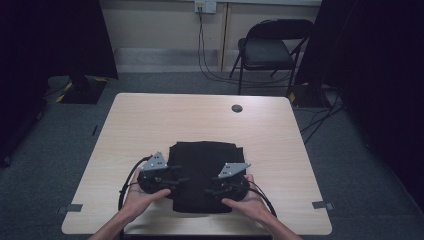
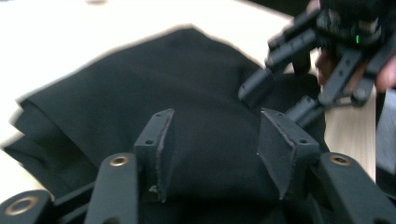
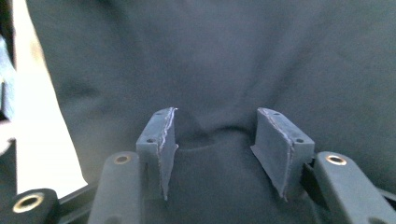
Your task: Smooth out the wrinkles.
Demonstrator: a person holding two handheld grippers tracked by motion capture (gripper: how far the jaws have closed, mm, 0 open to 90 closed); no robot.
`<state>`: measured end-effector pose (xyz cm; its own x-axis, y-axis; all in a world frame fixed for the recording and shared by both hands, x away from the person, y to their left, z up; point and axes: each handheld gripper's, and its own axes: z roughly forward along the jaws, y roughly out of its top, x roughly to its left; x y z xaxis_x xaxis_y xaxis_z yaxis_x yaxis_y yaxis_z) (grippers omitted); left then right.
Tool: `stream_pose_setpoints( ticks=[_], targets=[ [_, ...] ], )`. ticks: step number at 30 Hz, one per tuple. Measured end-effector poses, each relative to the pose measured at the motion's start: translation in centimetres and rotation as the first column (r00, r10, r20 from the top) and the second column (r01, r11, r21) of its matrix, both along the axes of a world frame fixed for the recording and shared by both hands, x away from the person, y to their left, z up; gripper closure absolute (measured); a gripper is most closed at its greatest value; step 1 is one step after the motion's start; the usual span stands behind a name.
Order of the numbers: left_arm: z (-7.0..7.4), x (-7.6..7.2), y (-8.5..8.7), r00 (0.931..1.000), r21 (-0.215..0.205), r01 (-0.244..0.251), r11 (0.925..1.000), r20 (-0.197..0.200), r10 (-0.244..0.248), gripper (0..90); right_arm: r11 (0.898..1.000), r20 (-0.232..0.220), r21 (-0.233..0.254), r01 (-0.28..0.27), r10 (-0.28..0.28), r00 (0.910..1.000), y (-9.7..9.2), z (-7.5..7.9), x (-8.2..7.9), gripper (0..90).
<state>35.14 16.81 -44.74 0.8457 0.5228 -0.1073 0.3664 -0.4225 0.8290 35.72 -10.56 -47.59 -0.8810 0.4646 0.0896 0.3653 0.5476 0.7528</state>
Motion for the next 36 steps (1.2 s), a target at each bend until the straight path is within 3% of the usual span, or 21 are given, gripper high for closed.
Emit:
stream_pose_setpoints(
  ticks=[1,3,7,8,12,13,14,16,18,21,23,25,28,30,31,33,34,35,36],
  targets=[
    [-0.6,0.0,-0.1,0.9999,0.036,0.006,0.9994,-0.014,-0.005,50.1,1.000,0.008,-0.021,-0.006,0.006,1.0000,0.2,-0.4,-0.1,47.6],
    [-1.6,0.1,-0.3,0.9992,0.075,0.001,0.9972,-0.041,0.002,49.2,1.000,-0.014,-0.014,-0.002,0.002,0.9999,0.2,-0.5,0.0,46.0],
    [-2.3,0.4,-0.2,0.9975,0.087,-0.014,0.9961,-0.068,0.020,49.0,1.000,-0.012,0.013,0.008,-0.008,0.9999,-0.1,0.3,0.0,41.6],
    [-2.5,0.4,-0.3,0.9971,0.096,-0.014,0.9953,-0.073,0.021,49.4,0.999,0.009,0.044,0.022,-0.022,0.9997,-0.5,1.1,0.2,43.5],
    [-2.8,0.6,-0.8,0.9964,0.118,-0.028,0.9926,-0.076,0.037,49.4,0.995,0.036,0.074,0.063,-0.066,0.9972,-1.0,1.9,0.9,47.8],
    [-2.8,0.6,-1.0,0.9973,0.130,-0.031,0.9911,-0.062,0.039,49.4,0.995,0.037,0.071,0.076,-0.079,0.9962,-1.1,1.7,1.2,48.2],
    [-2.8,0.6,-1.1,0.9982,0.141,-0.030,0.9896,-0.047,0.037,51.4,0.995,0.049,0.018,0.095,-0.096,0.9942,-1.0,1.0,1.6,51.4],
    [-2.4,0.7,-1.4,0.9992,0.155,-0.022,0.9876,-0.029,0.027,51.9,0.995,0.042,-0.009,0.095,-0.094,0.9947,-1.0,0.4,1.9,52.1],
    [-2.0,0.9,-1.3,0.9984,0.118,-0.026,0.9927,-0.048,0.032,55.9,0.995,-0.007,-0.025,0.096,-0.096,0.9954,-0.8,-1.1,2.2,52.0],
    [-0.9,1.3,-1.2,0.9983,0.050,-0.012,0.9987,-0.057,0.014,56.8,0.993,-0.043,0.002,0.121,-0.120,0.9918,-0.9,-1.5,2.4,51.7],
    [0.0,1.9,-1.3,0.9997,0.013,0.003,0.9999,-0.025,-0.003,59.2,0.994,-0.035,0.004,0.107,-0.107,0.9937,-0.9,-1.6,2.3,51.8],
    [-0.2,2.7,-1.5,0.9981,-0.013,-0.012,0.9998,-0.061,0.011,60.7,0.995,-0.033,0.014,0.095,-0.094,0.9950,-0.8,-1.8,2.0,51.8],
    [-1.8,3.2,-2.1,0.9924,0.040,-0.019,0.9990,-0.121,0.024,59.2,0.996,-0.036,0.006,0.085,-0.085,0.9958,-0.6,-1.7,0.9,51.8],
    [-2.5,3.0,-2.2,0.9925,0.086,-0.019,0.9961,-0.119,0.029,53.0,0.997,-0.029,0.001,0.077,-0.077,0.9966,-0.3,-1.7,-0.2,51.8],
    [-2.7,3.0,-2.1,0.9912,0.089,-0.004,0.9960,-0.132,0.016,52.8,0.998,-0.021,-0.012,0.064,-0.064,0.9977,-0.1,-1.5,-0.7,51.7],
    [-3.2,2.8,-2.1,0.9948,0.128,-0.014,0.9917,-0.099,0.027,54.2,0.997,-0.022,-0.017,0.069,-0.070,0.9973,0.1,-1.3,-1.6,49.2],
    [-3.6,2.8,-2.1,0.9940,0.135,-0.016,0.9907,-0.105,0.031,54.2,0.997,-0.022,-0.017,0.069,-0.070,0.9973,0.1,-1.3,-1.6,49.2],
    [-4.0,2.7,-2.3,0.9936,0.144,-0.020,0.9894,-0.107,0.036,54.0,0.997,-0.025,-0.016,0.074,-0.074,0.9969,0.0,-1.1,-1.6,42.3],
    [-4.2,2.6,-2.4,0.9953,0.149,-0.021,0.9886,-0.090,0.035,53.5,0.996,-0.059,0.011,0.086,-0.085,0.9946,-0.2,-0.6,-1.0,34.4]
  ],
)
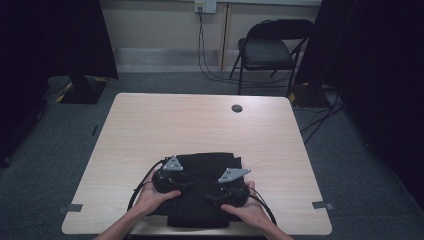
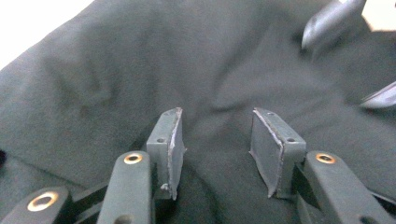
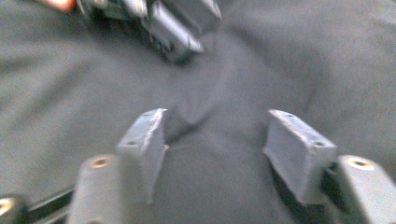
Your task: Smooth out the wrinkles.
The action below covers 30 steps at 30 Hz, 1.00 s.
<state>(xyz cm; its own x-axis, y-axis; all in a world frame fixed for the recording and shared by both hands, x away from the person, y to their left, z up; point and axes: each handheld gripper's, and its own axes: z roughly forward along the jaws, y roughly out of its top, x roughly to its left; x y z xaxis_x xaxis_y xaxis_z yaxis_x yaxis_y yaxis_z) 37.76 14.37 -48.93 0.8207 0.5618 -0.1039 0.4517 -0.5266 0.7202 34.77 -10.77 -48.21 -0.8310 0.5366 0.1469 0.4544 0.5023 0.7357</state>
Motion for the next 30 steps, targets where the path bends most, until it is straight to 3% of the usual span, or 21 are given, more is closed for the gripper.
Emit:
stream_pose_setpoints(
  ticks=[3,4,6,8,10,15,17,19,20,26,29,30],
  targets=[
    [0.0,0.0,-0.1,1.0000,-0.003,-0.003,1.0000,0.000,0.003,53.1,0.998,-0.002,0.037,0.042,-0.042,0.9991,-0.3,0.6,0.9,30.8],
    [-0.1,0.1,0.0,1.0000,-0.005,0.005,1.0000,0.007,-0.005,53.1,0.998,0.037,0.028,0.052,-0.053,0.9979,-0.5,1.4,2.1,29.7],
    [-0.2,0.3,0.0,0.9998,-0.016,0.008,0.9998,0.017,-0.007,53.1,0.997,0.061,0.033,0.067,-0.069,0.9957,-0.6,1.9,2.8,28.2],
    [-0.4,0.5,-0.1,0.9994,-0.024,0.006,0.9997,0.033,-0.005,53.1,0.996,0.053,0.062,0.070,-0.073,0.9959,-0.8,2.6,4.3,26.2],
    [-0.5,0.8,0.1,0.9994,-0.039,-0.011,0.9992,0.031,0.012,53.1,0.995,0.083,0.071,0.072,-0.078,0.9935,-0.5,3.2,5.7,25.4],
    [-0.4,1.0,0.4,0.9997,-0.053,-0.023,0.9983,0.012,0.023,52.0,0.994,0.062,0.073,0.087,-0.091,0.9939,1.5,3.5,9.8,24.2],
    [-0.1,0.9,0.3,0.9994,-0.040,-0.033,0.9987,0.005,0.033,51.9,0.993,0.042,0.087,0.083,-0.087,0.9953,2.3,3.2,11.0,23.3],
    [0.0,0.9,0.4,0.9994,-0.039,-0.034,0.9987,0.004,0.034,51.7,0.995,0.018,0.082,0.065,-0.066,0.9976,2.9,2.4,11.6,23.9],
    [0.1,0.8,0.4,0.9994,-0.041,-0.032,0.9986,0.006,0.033,51.5,0.998,0.004,0.043,0.043,-0.043,0.9991,3.5,1.5,11.6,23.5],
    [1.2,0.8,0.8,0.9984,-0.055,-0.057,0.9968,-0.004,0.057,51.8,1.000,0.022,-0.011,0.019,-0.019,0.9996,3.7,0.6,11.6,22.9],
    [2.7,0.5,1.0,0.9988,-0.093,-0.046,0.9946,0.014,0.048,52.0,0.999,0.035,-0.050,0.009,-0.007,0.9993,3.9,0.2,11.6,22.6],
    [3.2,0.2,0.9,0.9982,-0.089,-0.043,0.9951,0.038,0.047,52.0,0.998,0.040,-0.062,0.003,-0.001,0.9992,4.0,0.0,11.6,22.6]
  ],
)
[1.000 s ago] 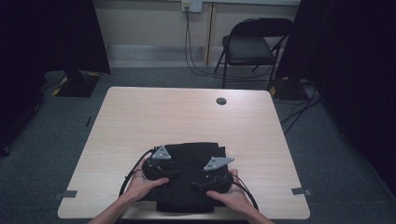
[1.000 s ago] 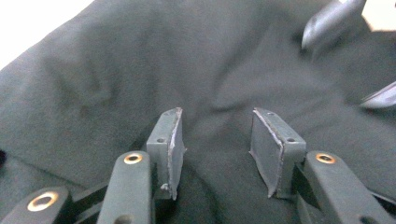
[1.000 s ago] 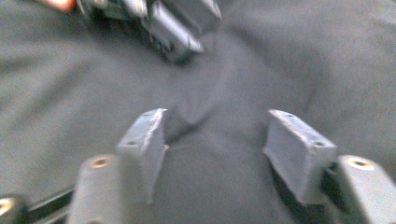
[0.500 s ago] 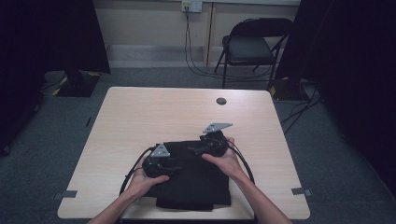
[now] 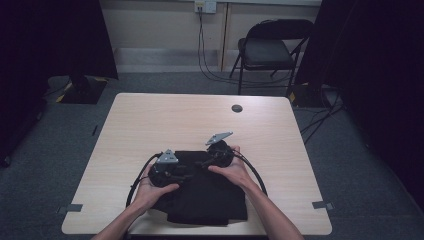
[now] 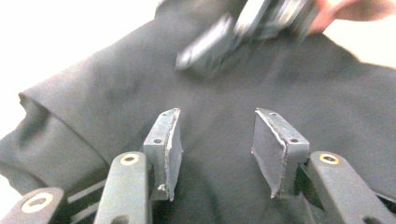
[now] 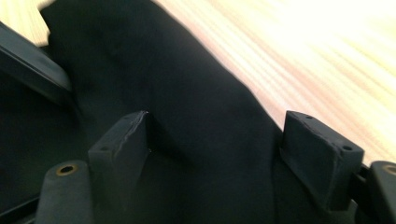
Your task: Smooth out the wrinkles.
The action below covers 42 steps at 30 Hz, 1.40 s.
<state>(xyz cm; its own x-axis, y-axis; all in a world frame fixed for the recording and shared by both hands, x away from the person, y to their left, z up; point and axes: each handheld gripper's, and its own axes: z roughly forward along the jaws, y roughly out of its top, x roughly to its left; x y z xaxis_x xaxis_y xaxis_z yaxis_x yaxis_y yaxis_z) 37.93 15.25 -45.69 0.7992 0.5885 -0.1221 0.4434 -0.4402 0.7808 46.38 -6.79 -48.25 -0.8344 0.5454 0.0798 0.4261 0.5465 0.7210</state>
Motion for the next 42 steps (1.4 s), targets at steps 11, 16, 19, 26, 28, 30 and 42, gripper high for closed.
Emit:
stream_pose_setpoints(
  ticks=[11,16,19,26,28,30,42],
  targets=[
    [-1.3,-1.9,-1.9,0.9873,0.080,0.142,0.9866,-0.083,-0.136,49.1,0.999,0.014,-0.049,-0.009,0.010,0.9999,0.2,-1.2,0.3,22.5],
    [-2.2,-1.7,-1.6,0.9867,0.044,0.120,0.9917,-0.116,-0.115,48.9,0.999,0.010,-0.035,-0.022,0.022,0.9997,-0.1,-1.2,0.3,25.4],
    [-2.7,-1.1,-1.7,0.9863,0.032,0.103,0.9942,-0.133,-0.098,48.1,0.999,0.007,-0.028,-0.026,0.026,0.9996,-0.3,-1.2,0.3,29.8],
    [-3.0,-0.9,-1.8,0.9895,0.042,0.096,0.9945,-0.112,-0.091,51.2,0.998,-0.012,-0.008,-0.064,0.064,0.9979,-0.5,-1.0,0.0,51.1],
    [-3.0,-0.9,-1.8,0.9899,0.047,0.101,0.9938,-0.104,-0.096,51.6,0.997,-0.025,0.004,-0.078,0.078,0.9966,-0.5,-1.0,-0.1,60.8],
    [-3.0,-0.8,-1.7,0.9897,0.041,0.097,0.9944,-0.110,-0.092,52.7,0.997,-0.021,0.007,-0.082,0.082,0.9964,-0.5,-1.0,-0.3,68.4],
    [-3.4,0.1,-1.9,0.9970,0.034,0.059,0.9977,-0.052,-0.057,62.2,0.995,0.006,0.075,-0.062,0.062,0.9981,-1.4,1.3,-0.2,76.1]
  ],
)
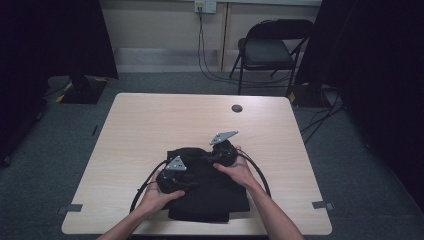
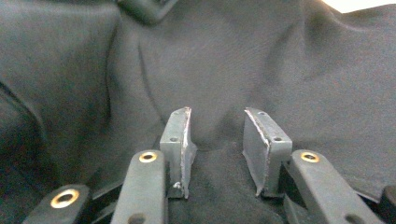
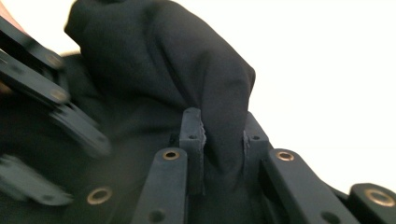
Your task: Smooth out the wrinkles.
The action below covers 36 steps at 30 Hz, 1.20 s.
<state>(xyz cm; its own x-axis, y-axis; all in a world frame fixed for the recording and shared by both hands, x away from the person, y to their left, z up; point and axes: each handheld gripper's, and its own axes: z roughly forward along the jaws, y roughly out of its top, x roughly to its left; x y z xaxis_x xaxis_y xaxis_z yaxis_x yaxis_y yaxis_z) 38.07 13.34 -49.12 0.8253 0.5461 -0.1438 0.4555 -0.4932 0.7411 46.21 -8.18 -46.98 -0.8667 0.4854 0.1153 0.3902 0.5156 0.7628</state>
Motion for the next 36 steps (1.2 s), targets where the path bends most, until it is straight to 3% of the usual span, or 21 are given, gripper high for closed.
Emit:
stream_pose_setpoints(
  ticks=[4,9,14,15,18,19,20,21,22,24,26,29,31,32,36],
  targets=[
    [0.0,0.0,-0.2,0.9992,0.022,-0.007,0.9997,0.039,0.006,62.1,0.999,0.015,0.039,-0.016,0.015,0.9998,-0.3,1.2,-0.6,76.3],
    [0.0,0.1,-0.3,0.9989,0.022,-0.004,0.9997,0.046,0.003,60.7,0.998,0.025,0.060,-0.025,0.023,0.9994,-0.5,1.6,-1.2,76.4],
    [0.4,0.2,-0.3,0.9987,0.040,-0.010,0.9992,0.051,0.008,50.9,0.998,0.032,0.062,-0.027,0.025,0.9992,-0.5,1.6,-1.2,76.4],
    [0.6,0.3,-0.2,0.9991,0.037,-0.010,0.9993,0.042,0.009,48.7,0.998,0.030,0.062,-0.021,0.019,0.9994,-0.5,1.5,-1.1,76.4],
    [2.0,0.0,0.0,0.9979,0.042,-0.004,0.9991,0.065,0.001,40.9,0.998,0.026,0.067,-0.011,0.009,0.9996,-0.5,1.4,-0.9,76.5],
    [2.6,-0.2,0.1,0.9986,0.034,0.009,0.9994,0.052,-0.011,39.6,0.998,0.024,0.068,-0.007,0.005,0.9997,-0.6,1.4,-0.8,76.5],
    [3.8,-1.0,0.4,0.9979,0.022,0.011,0.9997,0.064,-0.012,37.4,0.998,0.026,0.069,-0.003,0.001,0.9997,-0.8,1.6,-0.5,76.5],
    [4.4,-1.4,0.7,0.9970,-0.004,0.020,0.9998,0.074,-0.020,34.4,0.998,0.026,0.068,0.001,-0.003,0.9996,-1.0,1.6,-0.4,76.6],
    [4.4,-1.4,0.7,0.9970,-0.004,0.020,0.9998,0.074,-0.020,33.8,0.998,0.026,0.068,0.001,-0.003,0.9996,-1.0,1.6,-0.4,76.6],
    [5.2,-2.1,1.2,0.9965,-0.050,0.063,0.9967,0.058,-0.060,33.7,0.998,0.030,0.063,0.014,-0.016,0.9994,-1.3,1.6,-0.1,76.6],
    [5.4,-3.0,1.5,0.9937,-0.042,0.105,0.9936,0.043,-0.104,33.8,0.998,0.022,0.059,0.035,-0.037,0.9991,-1.8,1.5,0.3,76.6],
    [4.7,-4.1,1.8,0.9893,-0.012,0.145,0.9893,0.017,-0.145,33.6,0.996,0.017,0.058,0.070,-0.071,0.9973,-2.5,1.3,0.8,76.6],
    [3.6,-4.2,1.7,0.9891,0.038,0.147,0.9885,0.012,-0.147,34.3,0.994,0.010,0.067,0.086,-0.087,0.9961,-2.9,1.3,1.0,76.6],
    [3.1,-4.1,1.6,0.9893,0.043,0.144,0.9886,0.016,-0.145,35.0,0.993,0.009,0.070,0.096,-0.097,0.9952,-3.0,1.3,1.1,76.6],
    [2.1,-3.9,0.1,0.9882,0.076,0.120,0.9898,0.086,-0.127,36.6,0.993,0.015,0.065,0.099,-0.101,0.9948,-3.0,1.5,1.1,76.6]
  ],
)
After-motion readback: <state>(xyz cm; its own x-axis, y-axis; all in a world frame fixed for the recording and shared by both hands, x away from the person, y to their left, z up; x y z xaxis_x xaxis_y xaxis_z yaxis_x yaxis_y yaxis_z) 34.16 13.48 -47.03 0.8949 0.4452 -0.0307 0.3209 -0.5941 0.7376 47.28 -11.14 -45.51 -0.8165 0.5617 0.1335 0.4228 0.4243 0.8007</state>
